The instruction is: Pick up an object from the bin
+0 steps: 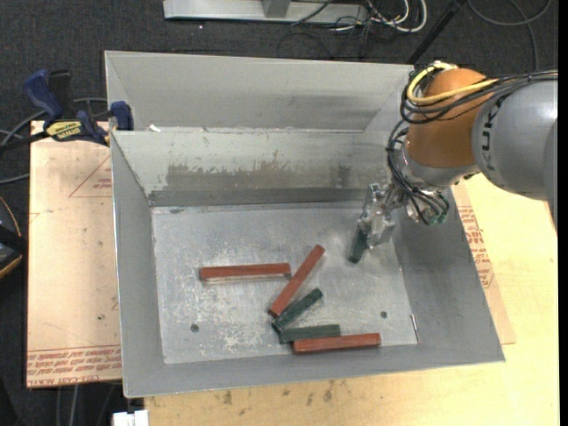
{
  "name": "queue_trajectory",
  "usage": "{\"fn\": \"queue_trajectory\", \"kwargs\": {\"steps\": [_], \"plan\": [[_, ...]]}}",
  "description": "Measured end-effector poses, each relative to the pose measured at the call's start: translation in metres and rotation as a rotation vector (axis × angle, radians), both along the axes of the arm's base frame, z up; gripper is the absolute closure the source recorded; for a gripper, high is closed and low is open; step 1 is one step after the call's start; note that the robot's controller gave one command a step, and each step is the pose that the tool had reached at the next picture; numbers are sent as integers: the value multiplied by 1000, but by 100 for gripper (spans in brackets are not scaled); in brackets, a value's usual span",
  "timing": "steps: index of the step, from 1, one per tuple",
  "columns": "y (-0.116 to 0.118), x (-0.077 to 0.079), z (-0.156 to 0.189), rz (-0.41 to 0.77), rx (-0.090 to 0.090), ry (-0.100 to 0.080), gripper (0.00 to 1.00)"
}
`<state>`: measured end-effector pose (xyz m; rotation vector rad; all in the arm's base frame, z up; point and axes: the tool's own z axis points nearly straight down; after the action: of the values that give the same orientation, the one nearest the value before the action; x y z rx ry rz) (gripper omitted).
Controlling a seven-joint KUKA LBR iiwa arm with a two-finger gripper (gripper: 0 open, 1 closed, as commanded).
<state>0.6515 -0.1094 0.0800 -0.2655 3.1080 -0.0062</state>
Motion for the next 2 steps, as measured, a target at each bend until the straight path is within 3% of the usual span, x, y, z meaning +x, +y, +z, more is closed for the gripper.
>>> {"fn": "queue_trajectory", "kwargs": {"steps": [1, 2], "plan": [[-1, 0, 170, 26, 0, 9, 100], [0, -2, 165, 27, 2, 18, 100]]}}
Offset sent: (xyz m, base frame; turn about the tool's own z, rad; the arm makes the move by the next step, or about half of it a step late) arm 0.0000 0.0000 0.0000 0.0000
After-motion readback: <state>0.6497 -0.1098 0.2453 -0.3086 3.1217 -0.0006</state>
